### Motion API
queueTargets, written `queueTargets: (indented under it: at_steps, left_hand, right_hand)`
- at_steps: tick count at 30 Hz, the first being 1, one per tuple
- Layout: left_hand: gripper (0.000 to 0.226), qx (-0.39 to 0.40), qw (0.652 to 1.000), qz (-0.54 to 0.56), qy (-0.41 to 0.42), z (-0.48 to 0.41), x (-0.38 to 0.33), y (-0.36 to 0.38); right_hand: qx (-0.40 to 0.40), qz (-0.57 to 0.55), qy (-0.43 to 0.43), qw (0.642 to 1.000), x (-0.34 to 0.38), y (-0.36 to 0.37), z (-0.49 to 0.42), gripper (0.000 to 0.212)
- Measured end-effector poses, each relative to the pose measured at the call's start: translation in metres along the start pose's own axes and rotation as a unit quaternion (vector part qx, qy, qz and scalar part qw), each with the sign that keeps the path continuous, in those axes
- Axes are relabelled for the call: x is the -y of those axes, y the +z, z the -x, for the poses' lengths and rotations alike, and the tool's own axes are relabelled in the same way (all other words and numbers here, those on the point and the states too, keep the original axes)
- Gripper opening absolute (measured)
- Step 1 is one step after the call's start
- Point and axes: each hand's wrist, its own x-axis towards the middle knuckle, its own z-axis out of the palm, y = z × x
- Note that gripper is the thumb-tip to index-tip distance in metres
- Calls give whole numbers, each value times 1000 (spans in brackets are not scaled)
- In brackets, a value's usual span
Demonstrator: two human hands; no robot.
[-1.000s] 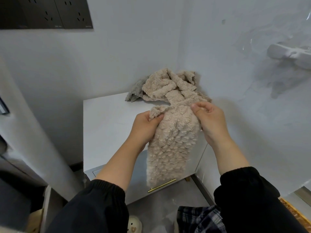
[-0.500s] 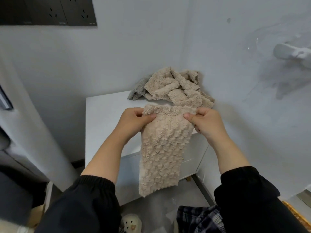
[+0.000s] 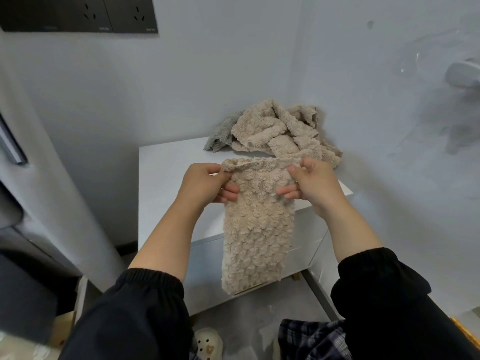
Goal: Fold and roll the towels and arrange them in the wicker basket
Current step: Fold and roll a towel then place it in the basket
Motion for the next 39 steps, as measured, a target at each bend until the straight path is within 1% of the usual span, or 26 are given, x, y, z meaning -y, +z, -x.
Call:
queueTargets:
  at_steps: [2, 3, 6, 8, 10, 13, 16, 18, 20, 22, 24, 26, 29, 30, 33, 37, 39]
  left_hand:
    - [12, -7, 1000, 28, -1, -3, 0, -1]
    - [12, -14, 999, 39, 0, -5, 1, -2]
    - [14, -37, 998, 55, 9, -12, 2, -4]
    - [14, -42, 997, 69, 14, -16, 2, -6]
    - [13, -41, 995, 86, 10, -19, 2, -9]
    - [16, -31, 995, 98, -6, -21, 7, -10]
    - [21, -26, 992, 111, -47, -20, 12, -9]
    - [25, -29, 987, 140, -76, -20, 11, -11]
    - [24, -42, 984, 147, -88, -21, 11, -14]
    - [27, -60, 989, 99, -91, -22, 14, -14]
    - [21, -69, 994, 34, -84, -21, 17, -13]
    - [10, -53, 996, -19, -63, -19, 19, -12]
    - [15, -24, 995, -92, -31, -15, 20, -14]
    - [16, -19, 993, -116, -22, -15, 20, -14]
    - [13, -5, 979, -203, -7, -15, 21, -13]
    - [13, -12, 949, -315, 17, -18, 26, -8]
    - [17, -27, 937, -348, 23, -21, 29, -7]
  right_hand:
    - [1, -13, -13, 1000, 3, 4, -4, 55]
    - [1, -18, -21, 1000, 4, 5, -7, 49]
    - [-2, -46, -39, 998, 8, 8, -11, 7]
    - [-14, -58, -38, 998, 8, 9, -16, 20]
    - [-11, -75, -37, 996, 5, 10, -20, 25]
    - [4, -74, -34, 997, -4, 11, -25, 25]
    - [35, -48, -25, 998, -14, 8, -26, 10]
    - [68, -14, -24, 997, -17, 3, -25, 18]
    - [86, -23, -10, 996, -17, 0, -22, 26]
    - [66, -49, 12, 997, -16, -1, -20, 31]
    - [35, -29, 8, 999, -19, 0, -20, 32]
    - [15, 16, -10, 1000, -25, 0, -19, 20]
    - [10, 82, -26, 996, -31, 2, -17, 4]
    - [16, 87, -27, 996, -32, 2, -17, 5]
    - [23, 101, -36, 994, -32, 2, -17, 11]
    - [28, 201, -48, 978, -36, 8, -18, 12]
    - [27, 228, -54, 972, -38, 12, -19, 20]
